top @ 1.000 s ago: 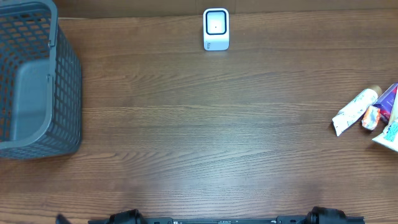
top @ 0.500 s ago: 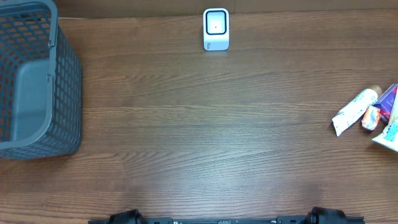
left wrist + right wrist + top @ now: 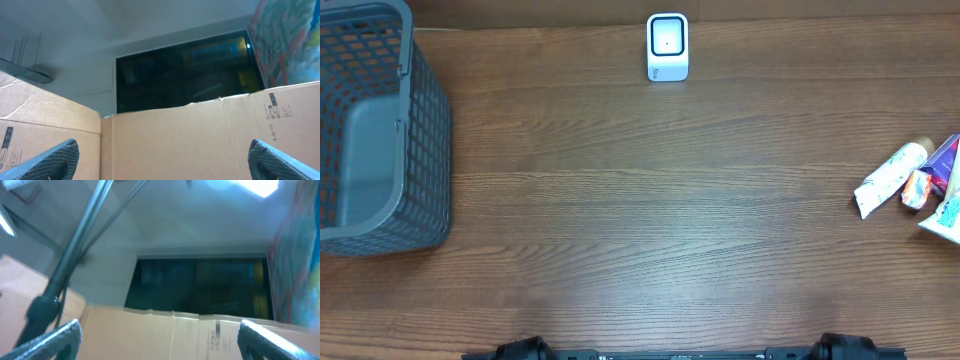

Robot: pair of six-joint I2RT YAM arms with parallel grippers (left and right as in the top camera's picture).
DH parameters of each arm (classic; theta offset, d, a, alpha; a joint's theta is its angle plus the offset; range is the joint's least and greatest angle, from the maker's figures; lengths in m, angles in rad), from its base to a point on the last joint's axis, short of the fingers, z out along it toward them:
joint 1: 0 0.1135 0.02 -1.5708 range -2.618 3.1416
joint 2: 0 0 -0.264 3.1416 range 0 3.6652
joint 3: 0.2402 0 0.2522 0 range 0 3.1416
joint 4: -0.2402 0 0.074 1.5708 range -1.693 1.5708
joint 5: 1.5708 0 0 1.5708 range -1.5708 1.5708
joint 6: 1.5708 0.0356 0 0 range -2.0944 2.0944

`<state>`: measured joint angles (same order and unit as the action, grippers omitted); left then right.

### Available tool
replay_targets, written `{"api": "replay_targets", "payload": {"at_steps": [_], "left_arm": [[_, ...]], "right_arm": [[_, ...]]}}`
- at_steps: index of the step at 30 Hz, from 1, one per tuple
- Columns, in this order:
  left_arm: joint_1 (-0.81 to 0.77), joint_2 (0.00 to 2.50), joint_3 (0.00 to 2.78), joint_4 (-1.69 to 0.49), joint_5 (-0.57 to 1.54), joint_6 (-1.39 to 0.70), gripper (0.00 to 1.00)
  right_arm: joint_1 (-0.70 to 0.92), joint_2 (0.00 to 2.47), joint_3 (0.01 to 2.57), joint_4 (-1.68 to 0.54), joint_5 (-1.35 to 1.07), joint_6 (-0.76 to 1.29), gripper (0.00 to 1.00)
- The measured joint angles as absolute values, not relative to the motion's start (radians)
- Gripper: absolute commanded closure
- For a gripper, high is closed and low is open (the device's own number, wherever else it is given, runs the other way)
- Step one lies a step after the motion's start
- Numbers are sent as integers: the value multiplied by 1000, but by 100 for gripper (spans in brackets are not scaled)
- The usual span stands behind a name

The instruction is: Scan the item barcode

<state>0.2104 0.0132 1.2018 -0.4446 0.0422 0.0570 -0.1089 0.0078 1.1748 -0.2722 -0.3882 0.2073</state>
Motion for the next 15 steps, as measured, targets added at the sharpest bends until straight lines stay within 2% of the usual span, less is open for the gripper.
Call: {"api": "replay_targets", "payload": {"at_steps": [3, 7, 15], "left_arm": [[210, 13, 1202, -441, 42, 57, 0], [210, 13, 1202, -434, 42, 59, 0], [210, 13, 1202, -430, 42, 62, 0]], "right_arm": [[-110, 8, 1038, -72, -379, 207, 0], [-110, 9, 851, 89, -375, 205, 0], [-110, 12, 547, 188, -404, 311, 0]]}}
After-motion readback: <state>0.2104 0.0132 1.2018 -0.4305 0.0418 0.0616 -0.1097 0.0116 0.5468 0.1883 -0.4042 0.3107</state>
